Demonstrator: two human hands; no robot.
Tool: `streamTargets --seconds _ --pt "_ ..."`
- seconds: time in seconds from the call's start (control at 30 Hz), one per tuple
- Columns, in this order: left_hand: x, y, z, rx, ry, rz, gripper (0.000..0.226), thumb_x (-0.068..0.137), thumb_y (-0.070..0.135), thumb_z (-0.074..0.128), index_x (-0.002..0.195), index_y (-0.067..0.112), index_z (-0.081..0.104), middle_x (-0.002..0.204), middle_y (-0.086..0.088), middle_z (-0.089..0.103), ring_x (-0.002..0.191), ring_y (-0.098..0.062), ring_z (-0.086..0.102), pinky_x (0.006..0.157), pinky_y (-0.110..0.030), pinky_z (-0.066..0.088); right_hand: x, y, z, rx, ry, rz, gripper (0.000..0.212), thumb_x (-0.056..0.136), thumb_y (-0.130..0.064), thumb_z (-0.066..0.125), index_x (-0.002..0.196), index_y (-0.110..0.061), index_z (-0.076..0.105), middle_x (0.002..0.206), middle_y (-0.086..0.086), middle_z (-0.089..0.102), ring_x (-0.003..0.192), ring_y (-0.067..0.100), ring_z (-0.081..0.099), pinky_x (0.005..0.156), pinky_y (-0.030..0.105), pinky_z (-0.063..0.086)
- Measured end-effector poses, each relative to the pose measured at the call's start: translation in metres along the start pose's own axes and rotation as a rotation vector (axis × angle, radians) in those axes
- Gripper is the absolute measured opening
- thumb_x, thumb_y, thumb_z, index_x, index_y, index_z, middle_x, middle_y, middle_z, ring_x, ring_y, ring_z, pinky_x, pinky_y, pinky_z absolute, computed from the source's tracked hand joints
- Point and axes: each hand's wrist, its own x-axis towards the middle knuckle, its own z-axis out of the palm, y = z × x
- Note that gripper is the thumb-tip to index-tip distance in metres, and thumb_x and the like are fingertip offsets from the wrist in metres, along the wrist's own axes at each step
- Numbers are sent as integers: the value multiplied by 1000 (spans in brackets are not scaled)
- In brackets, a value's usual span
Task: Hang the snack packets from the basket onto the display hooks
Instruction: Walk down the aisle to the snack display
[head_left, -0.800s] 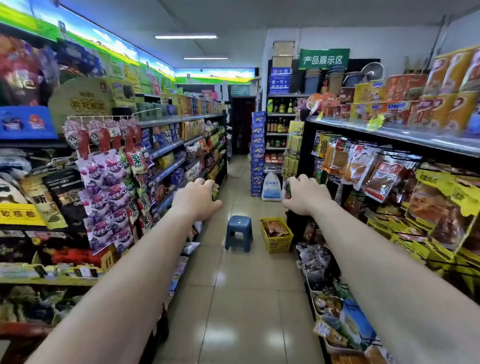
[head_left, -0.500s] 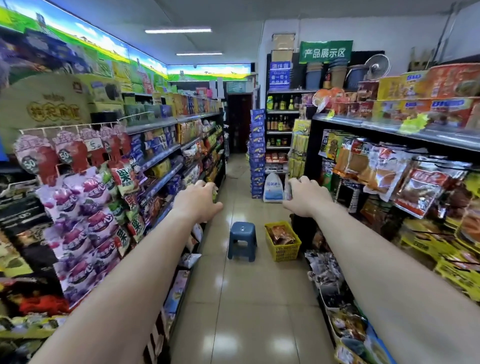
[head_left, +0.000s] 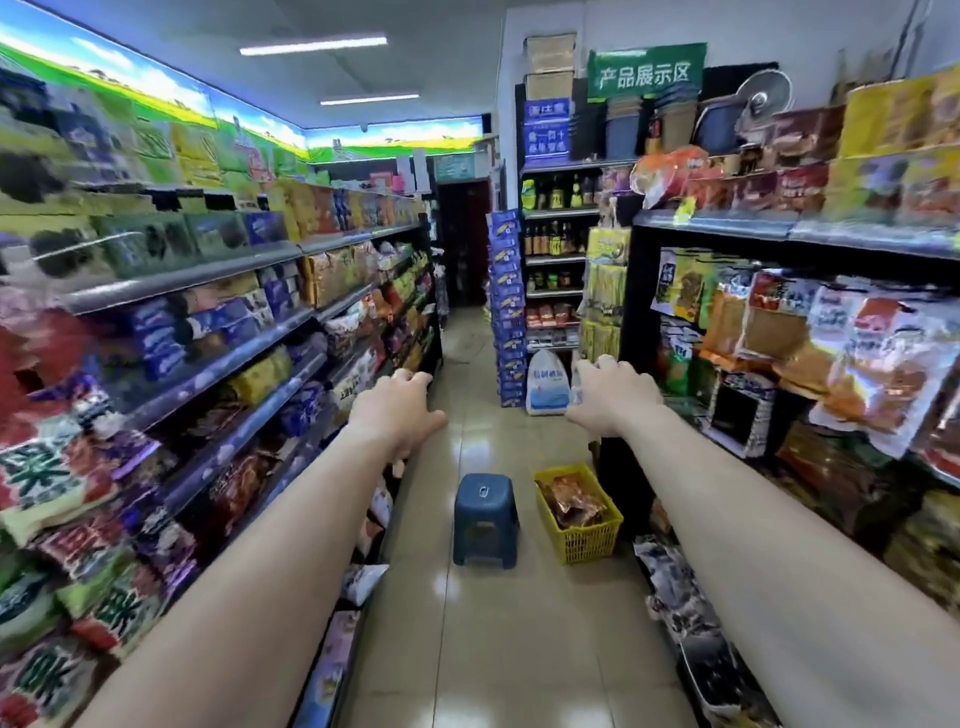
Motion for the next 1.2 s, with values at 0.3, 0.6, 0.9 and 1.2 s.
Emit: streamTargets --seconds 0.3,0.6,0.9,1.2 --pt "215 -7 54 -37 2 15 71 91 56 50 152 26 32 150 -4 41 133 -27 45 93 -46 50 215 18 51 12 -59 -3 70 87 -56 53 143 -18 35 135 10 46 124 34 47 93 47 45" --pt "429 -73 138 -18 -37 22 70 90 54 50 151 23 34 146 -7 43 128 -30 49 94 -48 52 433 -13 131 -18 -109 -2 74 79 -60 56 141 -23 38 141 8 44 128 34 45 95 48 46" --pt "629 -139 182 -2 -63 31 69 89 55 50 150 25 36 147 -6 43 124 -29 52 89 -46 54 641 -60 175 -16 -122 -50 59 86 -56 55 132 -23 42 134 8 45 121 34 48 84 48 47" --pt "811 -168 254 37 -97 58 72 86 57 51 149 26 37 144 -5 45 122 -29 52 88 -46 53 825 -63 245 33 -125 -32 61 83 -49 54 135 -22 41 137 9 45 123 34 47 92 48 45"
